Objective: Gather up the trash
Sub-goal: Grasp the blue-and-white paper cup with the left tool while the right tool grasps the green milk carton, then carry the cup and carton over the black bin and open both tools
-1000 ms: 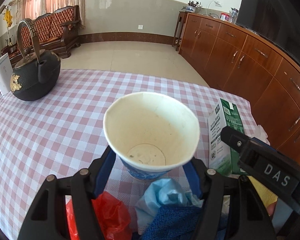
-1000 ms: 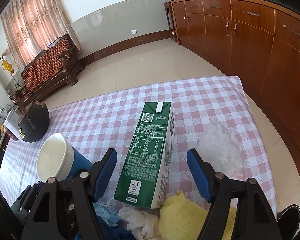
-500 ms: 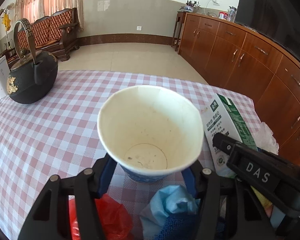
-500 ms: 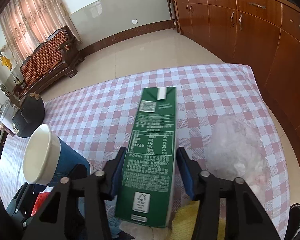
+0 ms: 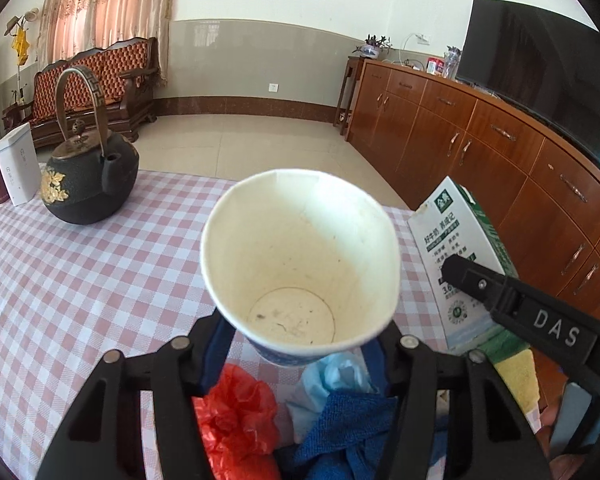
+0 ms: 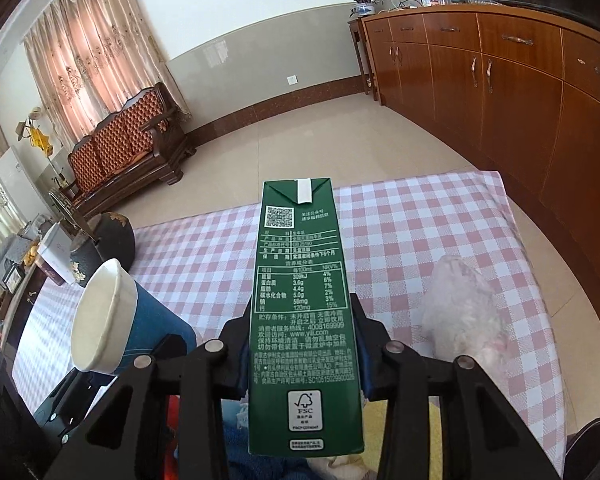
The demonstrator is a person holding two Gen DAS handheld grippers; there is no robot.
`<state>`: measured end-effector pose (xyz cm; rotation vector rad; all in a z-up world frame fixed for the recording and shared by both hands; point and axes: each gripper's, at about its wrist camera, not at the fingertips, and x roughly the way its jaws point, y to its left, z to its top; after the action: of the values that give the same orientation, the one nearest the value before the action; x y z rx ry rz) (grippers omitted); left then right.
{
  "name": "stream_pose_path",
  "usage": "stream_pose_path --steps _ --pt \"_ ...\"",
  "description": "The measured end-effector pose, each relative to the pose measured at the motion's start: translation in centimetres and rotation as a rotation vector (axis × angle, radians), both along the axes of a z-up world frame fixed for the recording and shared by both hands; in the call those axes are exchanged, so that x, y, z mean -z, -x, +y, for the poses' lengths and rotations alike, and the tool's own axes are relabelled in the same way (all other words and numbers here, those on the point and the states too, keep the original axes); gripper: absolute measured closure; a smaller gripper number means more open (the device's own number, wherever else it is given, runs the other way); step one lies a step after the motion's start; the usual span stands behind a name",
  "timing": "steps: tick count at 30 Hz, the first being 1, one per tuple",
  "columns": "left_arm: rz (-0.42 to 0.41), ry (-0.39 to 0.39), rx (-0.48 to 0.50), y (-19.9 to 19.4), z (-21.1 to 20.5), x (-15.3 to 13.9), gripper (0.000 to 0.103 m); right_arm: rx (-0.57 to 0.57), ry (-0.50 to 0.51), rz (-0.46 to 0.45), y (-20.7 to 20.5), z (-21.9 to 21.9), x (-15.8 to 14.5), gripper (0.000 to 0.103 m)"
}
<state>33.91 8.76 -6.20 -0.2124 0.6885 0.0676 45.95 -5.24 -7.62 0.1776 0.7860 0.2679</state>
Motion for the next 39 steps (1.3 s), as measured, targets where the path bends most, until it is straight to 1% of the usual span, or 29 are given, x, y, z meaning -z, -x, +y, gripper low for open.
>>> stream_pose_path --steps 8,11,14,20,26,31,39 --pt "-0.049 0.000 0.048 3.8 -1.2 -2.8 0.045 -0.006 -0.027 -0.054 5.5 -2.1 -3.2 0.062" --pt "-0.056 -0.006 0.071 5.4 -2.2 -3.2 0.045 0.000 -0.031 -0.060 7.9 -3.1 -3.8 0.062" --pt "-0.052 0.004 0.096 7.2 -3.0 -3.3 0.045 0.010 -0.027 -0.067 10.4 -4.1 -4.1 0.062" --pt "-0.038 0.003 0.161 10.3 -5.1 -2.9 0.045 0.044 -0.039 -0.054 14.9 -7.1 -3.7 0.062" --pt "-0.013 -0.003 0.226 12.3 -8.0 -2.2 0.045 0.091 -0.044 -0.033 18.9 -10.3 -2.6 0.062" --pt "-0.005 -0.002 0.288 13.4 -10.7 -1.9 0.045 0.124 -0.050 -0.024 21.4 -12.7 -2.1 0.062" --pt "0.007 0.002 0.383 14.4 -14.9 -1.7 0.045 0.218 -0.074 -0.015 24.7 -17.5 -1.5 0.062"
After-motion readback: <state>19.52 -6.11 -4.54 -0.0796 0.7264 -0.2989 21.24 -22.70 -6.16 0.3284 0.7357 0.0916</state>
